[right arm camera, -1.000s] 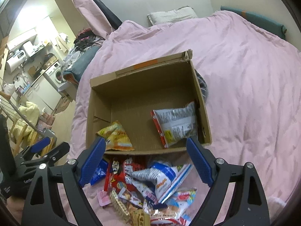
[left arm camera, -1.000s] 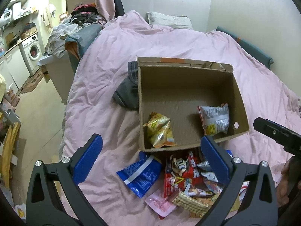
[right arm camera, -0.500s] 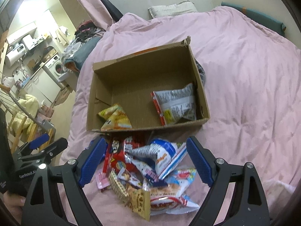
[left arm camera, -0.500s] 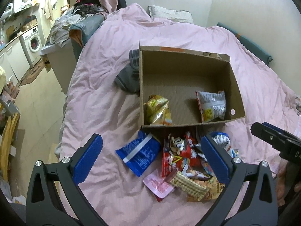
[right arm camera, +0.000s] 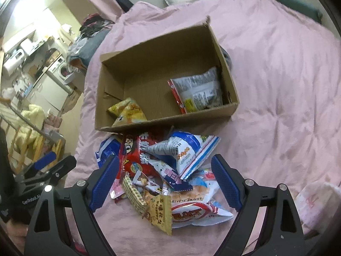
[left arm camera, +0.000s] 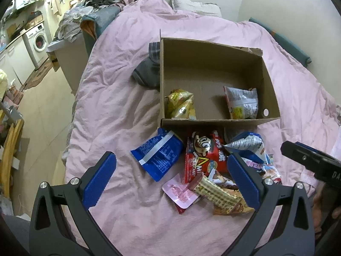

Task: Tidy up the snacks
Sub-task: 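Withdraw both tools from the box back over the snack pile, then grasp the blue packet with the left tool while the right tool grasps a wafer stick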

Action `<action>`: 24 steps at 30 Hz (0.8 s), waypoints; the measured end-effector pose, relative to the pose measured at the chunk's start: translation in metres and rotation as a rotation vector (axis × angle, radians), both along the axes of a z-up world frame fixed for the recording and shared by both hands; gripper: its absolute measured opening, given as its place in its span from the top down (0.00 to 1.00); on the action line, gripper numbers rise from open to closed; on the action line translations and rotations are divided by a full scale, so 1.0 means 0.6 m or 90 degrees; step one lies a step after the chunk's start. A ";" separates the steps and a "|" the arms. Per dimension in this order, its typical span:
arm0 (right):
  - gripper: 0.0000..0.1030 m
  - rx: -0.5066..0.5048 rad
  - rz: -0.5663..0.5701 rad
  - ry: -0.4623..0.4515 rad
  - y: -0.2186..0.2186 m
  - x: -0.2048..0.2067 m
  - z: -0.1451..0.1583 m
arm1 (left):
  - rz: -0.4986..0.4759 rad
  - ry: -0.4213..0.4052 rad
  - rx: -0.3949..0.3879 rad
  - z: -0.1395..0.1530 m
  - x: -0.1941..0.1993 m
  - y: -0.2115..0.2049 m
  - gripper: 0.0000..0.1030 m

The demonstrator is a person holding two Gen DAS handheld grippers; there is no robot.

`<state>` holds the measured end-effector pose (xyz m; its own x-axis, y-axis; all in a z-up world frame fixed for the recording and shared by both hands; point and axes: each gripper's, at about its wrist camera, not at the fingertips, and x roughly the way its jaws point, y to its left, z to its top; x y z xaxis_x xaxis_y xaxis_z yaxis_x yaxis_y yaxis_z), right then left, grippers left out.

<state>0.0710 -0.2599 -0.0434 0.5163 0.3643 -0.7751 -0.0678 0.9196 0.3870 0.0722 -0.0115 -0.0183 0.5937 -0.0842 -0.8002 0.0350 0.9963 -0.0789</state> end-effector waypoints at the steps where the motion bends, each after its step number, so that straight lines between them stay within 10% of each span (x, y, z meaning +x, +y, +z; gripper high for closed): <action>1: 0.13 0.006 -0.007 0.008 -0.005 0.001 -0.005 | 0.005 0.004 -0.002 -0.002 0.001 0.003 0.00; 9: 0.13 0.025 -0.030 0.118 -0.026 0.022 -0.063 | 0.035 0.020 -0.024 -0.007 0.012 0.020 0.00; 16: 0.35 0.052 0.098 0.107 0.016 -0.006 -0.031 | 0.047 0.033 -0.033 -0.013 0.017 0.035 0.00; 24: 0.61 0.039 0.168 0.230 0.049 -0.026 -0.105 | 0.063 0.047 -0.060 -0.018 0.024 0.043 0.00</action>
<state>0.0553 -0.2305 -0.1064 0.0997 0.4980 -0.8614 -0.1480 0.8635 0.4821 0.0866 0.0143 -0.0294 0.5424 -0.1045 -0.8336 -0.0731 0.9826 -0.1707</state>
